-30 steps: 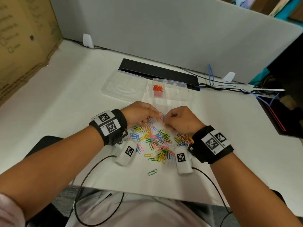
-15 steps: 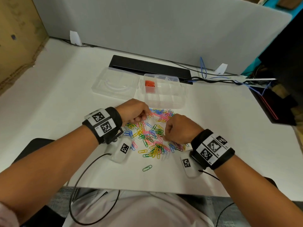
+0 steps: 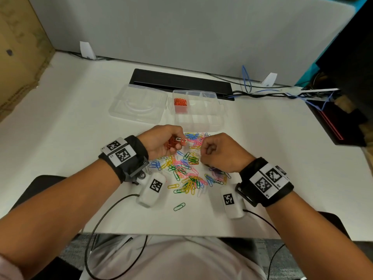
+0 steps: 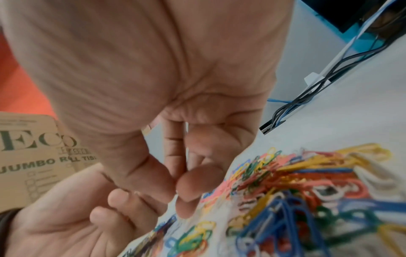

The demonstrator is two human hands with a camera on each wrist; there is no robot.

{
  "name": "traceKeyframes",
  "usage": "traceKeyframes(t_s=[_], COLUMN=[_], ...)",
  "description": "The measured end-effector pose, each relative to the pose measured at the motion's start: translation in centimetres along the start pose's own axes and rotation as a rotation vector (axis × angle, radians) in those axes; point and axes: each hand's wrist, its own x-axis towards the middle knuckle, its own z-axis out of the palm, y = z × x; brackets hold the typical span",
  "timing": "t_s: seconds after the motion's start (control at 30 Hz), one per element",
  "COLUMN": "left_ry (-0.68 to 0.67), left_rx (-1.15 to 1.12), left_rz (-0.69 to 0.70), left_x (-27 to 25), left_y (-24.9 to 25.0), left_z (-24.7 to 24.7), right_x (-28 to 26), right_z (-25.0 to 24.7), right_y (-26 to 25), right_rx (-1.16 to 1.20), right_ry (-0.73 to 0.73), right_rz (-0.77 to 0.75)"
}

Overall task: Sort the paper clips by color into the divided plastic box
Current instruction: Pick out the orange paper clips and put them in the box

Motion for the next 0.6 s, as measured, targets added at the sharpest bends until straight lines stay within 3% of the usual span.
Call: traceKeyframes(t_s=[0.1,0.23,0.33,0.6], left_ry=[-0.034,-0.061,-0.051,0.107], left_rx=[0.026,0.130,0.213,0.381], left_rz=[-0.002,0.065,0.100,0.188], left_x=[0.1,0.1,-0.1,0.0], left_y=[-0.2,-0.4,-0.5,-0.1], left_z=[0.1,0.0,0.1,0.6], right_x=[0.0,-0.3,0.1,1.5], right_z=[-0.7,-0.8,-0.2,0.8], right_y=[0.3,0.2,-0.3,-0.8], right_rx=[0.035,-0.065,-0.167,-0.379], right_ry=[-0.004,-0.123,-0.032,-0.053], right_rz=[0.008,0.011,0.007,0.050])
